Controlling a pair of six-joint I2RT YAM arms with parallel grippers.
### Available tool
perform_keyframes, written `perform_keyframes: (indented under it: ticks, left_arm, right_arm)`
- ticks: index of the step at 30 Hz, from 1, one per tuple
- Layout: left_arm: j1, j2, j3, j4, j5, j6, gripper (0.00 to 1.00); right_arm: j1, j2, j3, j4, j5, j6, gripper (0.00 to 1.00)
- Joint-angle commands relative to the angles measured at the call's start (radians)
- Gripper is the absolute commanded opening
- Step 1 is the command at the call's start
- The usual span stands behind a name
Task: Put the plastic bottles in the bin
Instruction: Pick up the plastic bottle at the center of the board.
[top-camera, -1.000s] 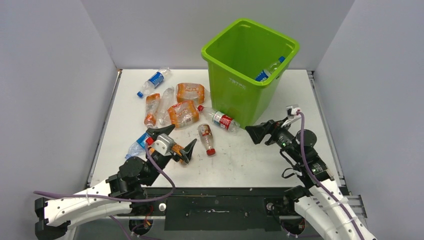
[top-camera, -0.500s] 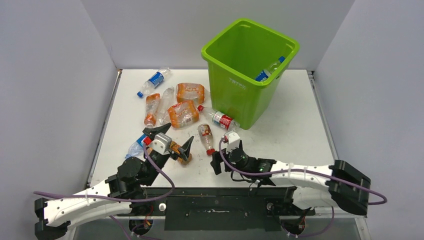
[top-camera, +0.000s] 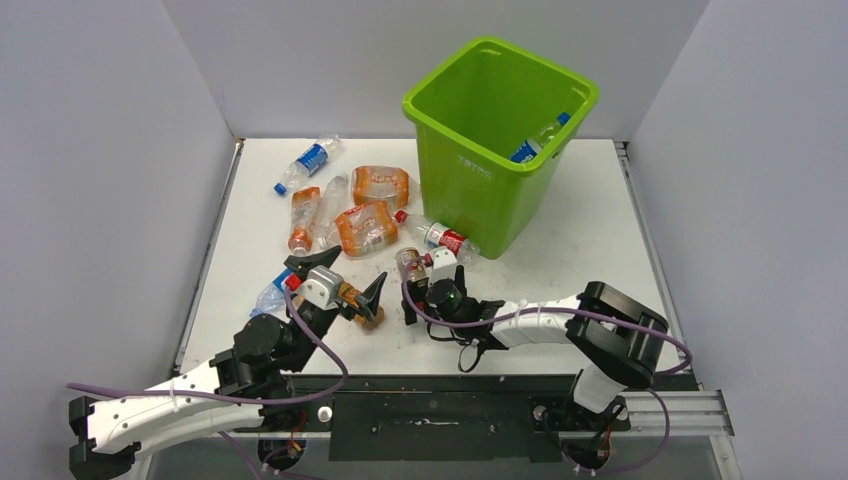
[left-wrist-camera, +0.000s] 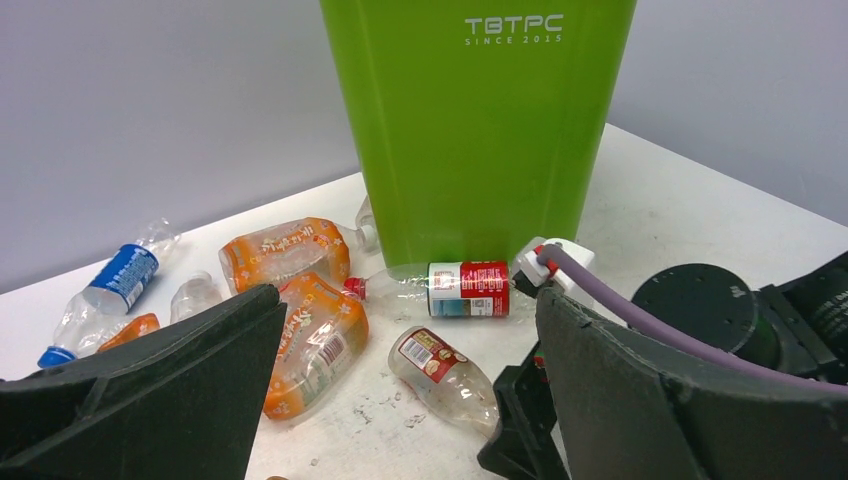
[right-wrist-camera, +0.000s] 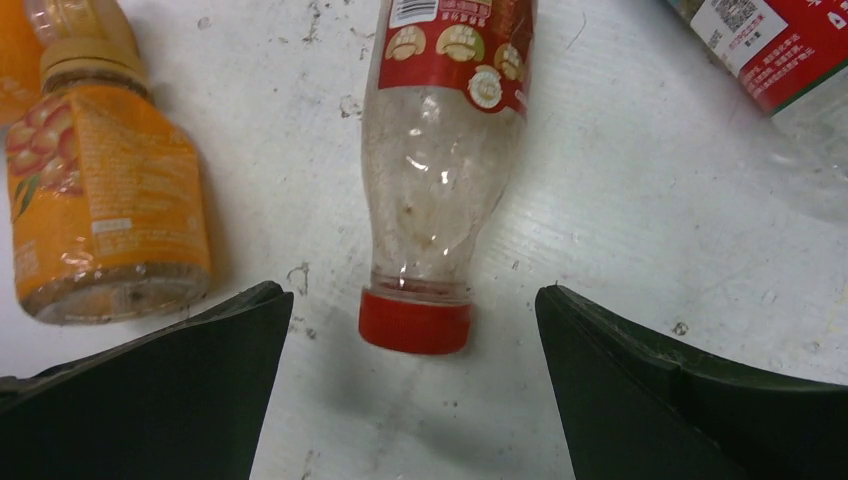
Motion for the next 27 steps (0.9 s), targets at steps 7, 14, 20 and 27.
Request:
perform_keyframes:
  ticks: [7,14,20,27]
  left_arm:
    - [-0.001,-0.003,0.020,0.023,0.031,-0.005,0.96]
    - [0.003,-0.014,0.003,0.042,0.060,-0.026,0.96]
    - [0.010,-0.007,0.011,0.042,0.067,-0.023,0.96]
    - [0.022,-0.020,-0.003,0.052,0.049,0.002,0.96]
  right_arm:
    - [-0.051,0.110,0.120,0.034,-0.076,-0.061,0.89]
    - [-0.061,0.205,0.164,0.017,-0.087,-0.086,0.82]
    - [-0.056,0.243,0.147,0.048,-0.099,-0.067,0.56]
    - [-0.030,0.166,0.065,0.071,-0.104,-0.065,0.16]
